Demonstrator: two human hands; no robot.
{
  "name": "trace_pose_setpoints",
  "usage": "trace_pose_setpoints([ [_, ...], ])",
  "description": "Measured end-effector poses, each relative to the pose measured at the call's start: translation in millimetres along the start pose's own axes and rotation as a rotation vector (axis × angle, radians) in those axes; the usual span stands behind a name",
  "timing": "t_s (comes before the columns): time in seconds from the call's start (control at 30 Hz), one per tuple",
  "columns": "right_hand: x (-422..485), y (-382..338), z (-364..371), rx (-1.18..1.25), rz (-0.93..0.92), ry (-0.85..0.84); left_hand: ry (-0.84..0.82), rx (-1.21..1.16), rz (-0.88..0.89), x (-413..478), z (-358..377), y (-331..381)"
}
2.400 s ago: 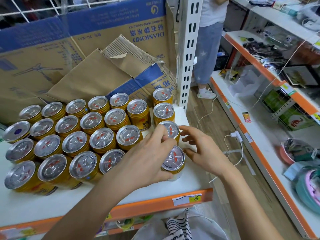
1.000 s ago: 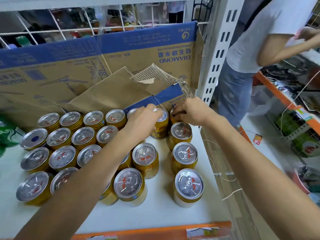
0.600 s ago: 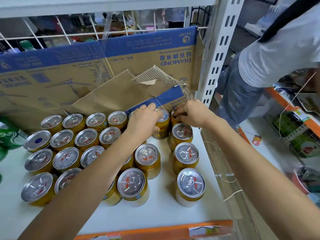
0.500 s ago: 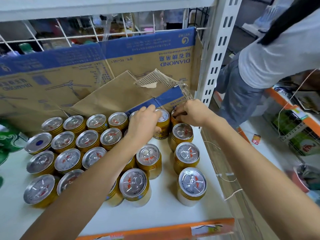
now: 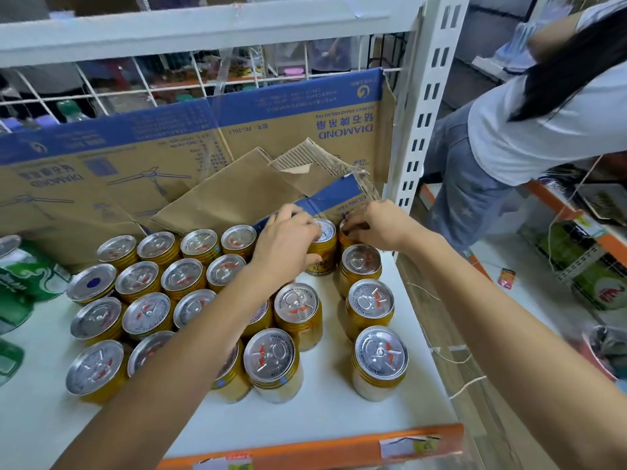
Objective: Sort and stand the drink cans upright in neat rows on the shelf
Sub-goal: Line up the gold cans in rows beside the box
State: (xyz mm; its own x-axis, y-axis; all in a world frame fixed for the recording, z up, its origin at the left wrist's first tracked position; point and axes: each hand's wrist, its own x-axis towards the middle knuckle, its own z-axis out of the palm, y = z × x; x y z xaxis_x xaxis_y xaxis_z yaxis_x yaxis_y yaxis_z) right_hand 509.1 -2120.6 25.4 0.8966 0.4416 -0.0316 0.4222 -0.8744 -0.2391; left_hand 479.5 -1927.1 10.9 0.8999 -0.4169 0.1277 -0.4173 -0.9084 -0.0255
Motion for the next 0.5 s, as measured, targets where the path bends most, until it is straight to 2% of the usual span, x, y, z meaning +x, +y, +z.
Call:
trace_pose_setpoints([
  [0.07, -6.9, -5.1, -2.9, 0.025, -0.007, -0.005, -0.042, -0.188, 0.085, -14.7, -16.7, -3.9],
  [0.13, -18.6, -13.4, -5.7, 0.052, -0.034, 0.026, -0.174, -0.289, 0.212, -36.2, -38.7, -5.7],
  [0.2, -30.2, -21.7, -7.3, 0.035, -0.067, 0.056, -0.397, -0.256, 0.259, -55.6, -54.4, -2.9],
  [0.27, -37.5, -27.9, -6.3, -0.011, -0.068, 0.033, -0.492, -0.156, 0.264, -63.5, -52.5, -0.3],
  [0.4, -38.5, -34.2, 2.8, -0.063, -0.077, -0.021, -0.418, -0.018, 0.156, -60.8, -41.7, 8.2],
  [0.5, -36.6, -30.6, 6.8, -0.055, -0.069, -0.022, -0.335, 0.021, 0.148, -54.6, -38.7, 17.4],
])
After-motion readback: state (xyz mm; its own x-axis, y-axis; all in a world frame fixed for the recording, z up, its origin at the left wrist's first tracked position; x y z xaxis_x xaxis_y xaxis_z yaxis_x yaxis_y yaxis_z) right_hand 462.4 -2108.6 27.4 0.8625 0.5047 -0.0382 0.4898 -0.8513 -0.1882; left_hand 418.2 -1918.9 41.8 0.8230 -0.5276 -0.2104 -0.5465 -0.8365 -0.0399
